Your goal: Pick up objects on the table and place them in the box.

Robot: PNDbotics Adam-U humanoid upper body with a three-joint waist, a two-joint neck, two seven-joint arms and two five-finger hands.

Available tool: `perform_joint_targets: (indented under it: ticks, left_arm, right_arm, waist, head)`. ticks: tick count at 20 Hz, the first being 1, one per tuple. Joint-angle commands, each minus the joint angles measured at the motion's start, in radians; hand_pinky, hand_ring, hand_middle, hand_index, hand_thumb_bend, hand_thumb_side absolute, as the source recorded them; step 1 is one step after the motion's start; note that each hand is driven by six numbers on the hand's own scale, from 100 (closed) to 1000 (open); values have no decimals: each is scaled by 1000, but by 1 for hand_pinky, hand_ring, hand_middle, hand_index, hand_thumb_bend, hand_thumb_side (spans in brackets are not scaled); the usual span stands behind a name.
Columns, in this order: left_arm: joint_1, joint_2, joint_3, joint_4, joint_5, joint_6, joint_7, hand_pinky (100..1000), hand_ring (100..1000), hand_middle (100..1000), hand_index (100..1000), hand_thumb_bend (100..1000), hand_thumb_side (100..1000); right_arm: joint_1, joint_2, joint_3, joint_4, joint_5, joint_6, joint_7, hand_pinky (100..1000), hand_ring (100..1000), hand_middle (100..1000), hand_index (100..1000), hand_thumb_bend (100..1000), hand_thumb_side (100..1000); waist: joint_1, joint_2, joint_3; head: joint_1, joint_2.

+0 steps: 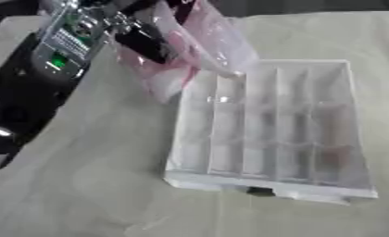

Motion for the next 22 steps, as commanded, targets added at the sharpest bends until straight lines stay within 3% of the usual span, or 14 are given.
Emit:
perform_joint_targets:
  ticks: [1, 10, 11, 12, 13, 14, 15, 16, 17, 18, 19, 20, 21, 22]
  left_arm:
    - [-34, -4, -22, 7, 22, -17, -34, 100, 100, 100, 168, 335, 100]
    - [-102, -11, -118, 89, 42, -109, -117, 100, 100, 100, 217, 228, 100]
    - [-106, -12, -125, 95, 47, -115, -122, 100, 165, 148, 283, 193, 100]
    - [-109, -14, -132, 100, 53, -120, -127, 100, 148, 130, 266, 202, 100]
    - [-112, -16, -137, 104, 58, -125, -133, 100, 260, 263, 374, 170, 100]
    - [-117, -19, -142, 105, 63, -130, -138, 100, 270, 277, 385, 169, 100]
    - [-121, -24, -143, 105, 69, -135, -138, 115, 339, 369, 463, 154, 173]
    - [-126, -29, -141, 104, 74, -139, -135, 100, 332, 361, 456, 153, 159]
    - [-129, -33, -138, 101, 78, -143, -131, 189, 383, 407, 488, 167, 287]
    - [-131, -37, -134, 97, 80, -147, -124, 192, 385, 407, 487, 169, 294]
    - [-132, -39, -129, 93, 81, -151, -117, 218, 404, 415, 486, 235, 329]
    - [-131, -40, -122, 89, 80, -154, -109, 209, 398, 411, 484, 213, 319]
    - [-130, -40, -117, 84, 77, -157, -102, 276, 446, 446, 514, 339, 385]
    - [-130, -41, -113, 80, 74, -162, -96, 307, 470, 474, 547, 400, 399]
  right_arm:
    - [-1, -17, -2, -13, -1, 0, 4, 491, 603, 553, 638, 424, 864]
    - [6, -22, 1, -13, 0, 9, 13, 493, 604, 554, 639, 427, 831]
    - [7, -22, 1, -13, 0, 10, 13, 493, 605, 554, 639, 428, 824]
    - [8, -23, 1, -13, 0, 11, 14, 493, 604, 554, 639, 428, 825]
    - [9, -23, 1, -13, 0, 12, 14, 493, 605, 554, 639, 429, 817]
    - [10, -23, 1, -13, 0, 13, 15, 493, 605, 554, 639, 429, 817]
    - [10, -23, 2, -13, 0, 13, 16, 493, 605, 554, 639, 429, 811]
    - [11, -22, 2, -13, 0, 14, 17, 493, 605, 554, 639, 429, 811]
    - [11, -22, 2, -13, 0, 15, 18, 493, 605, 554, 639, 430, 807]
    - [11, -22, 2, -13, 0, 16, 18, 493, 605, 554, 639, 430, 807]
    - [12, -22, 2, -13, 0, 16, 18, 493, 605, 554, 639, 430, 806]
    - [13, -22, 1, -14, 0, 16, 17, 493, 605, 554, 639, 430, 806]
    - [13, -22, 0, -14, 0, 16, 17, 493, 605, 554, 640, 430, 801]
    - [14, -23, 0, -13, 0, 16, 17, 493, 605, 554, 640, 430, 803]
  waist:
    - [1, -17, -6]
    - [23, -27, -19]
    - [25, -28, -19]
    - [27, -29, -18]
    - [28, -29, -18]
    - [30, -30, -18]
    - [31, -31, -18]
    - [32, -31, -17]
    - [32, -31, -18]
    - [32, -31, -18]
    - [32, -31, -18]
    - [32, -31, -17]
    - [32, -31, -16]
    - [32, -31, -15]
  head:
    - [22, 0]
    - [19, 0]
    - [18, 0]
    - [16, 0]
    - [13, 0]
    - [10, 0]
    - [7, 0]
    - [5, 0]
    - [3, 0]
    - [0, 0]
    - [-4, 0]
    - [-9, 0]
    - [-14, 0]
    - [-17, 0]
